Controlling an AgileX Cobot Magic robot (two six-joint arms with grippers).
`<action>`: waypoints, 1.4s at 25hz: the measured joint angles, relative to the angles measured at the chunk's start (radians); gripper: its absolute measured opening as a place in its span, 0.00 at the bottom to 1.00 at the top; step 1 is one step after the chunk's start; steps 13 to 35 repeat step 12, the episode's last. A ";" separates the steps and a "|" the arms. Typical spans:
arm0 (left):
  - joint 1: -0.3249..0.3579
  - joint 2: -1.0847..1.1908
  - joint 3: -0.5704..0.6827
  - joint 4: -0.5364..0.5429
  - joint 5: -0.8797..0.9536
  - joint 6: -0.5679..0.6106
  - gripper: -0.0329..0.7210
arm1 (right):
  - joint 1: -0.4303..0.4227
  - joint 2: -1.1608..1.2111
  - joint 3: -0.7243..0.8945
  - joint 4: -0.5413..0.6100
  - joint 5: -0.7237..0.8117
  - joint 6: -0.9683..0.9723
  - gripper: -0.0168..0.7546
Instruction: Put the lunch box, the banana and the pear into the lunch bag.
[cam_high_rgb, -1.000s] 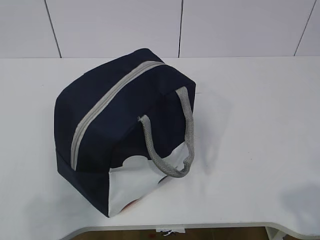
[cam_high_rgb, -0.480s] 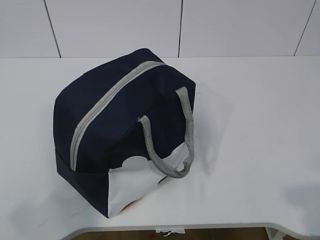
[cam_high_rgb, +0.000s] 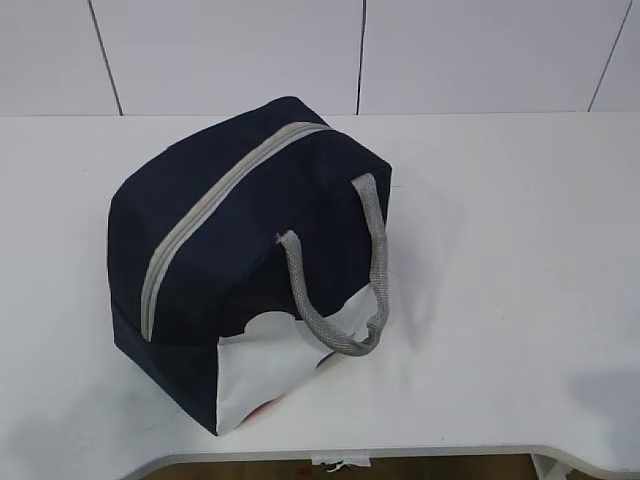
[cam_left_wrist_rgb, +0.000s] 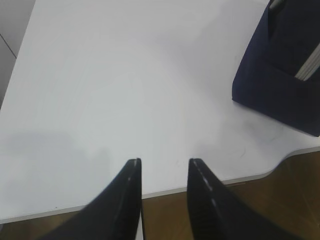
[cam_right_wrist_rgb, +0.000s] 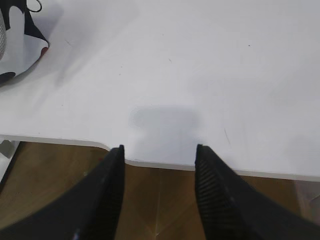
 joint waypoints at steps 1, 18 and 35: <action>0.000 0.000 0.000 0.000 0.000 0.000 0.36 | 0.000 0.000 0.000 0.000 0.000 0.000 0.48; 0.000 0.000 0.000 -0.002 0.000 0.000 0.36 | 0.000 0.000 0.000 0.000 -0.002 -0.002 0.48; 0.000 0.000 0.000 -0.002 0.000 0.000 0.36 | 0.000 0.000 0.000 0.000 -0.002 -0.002 0.48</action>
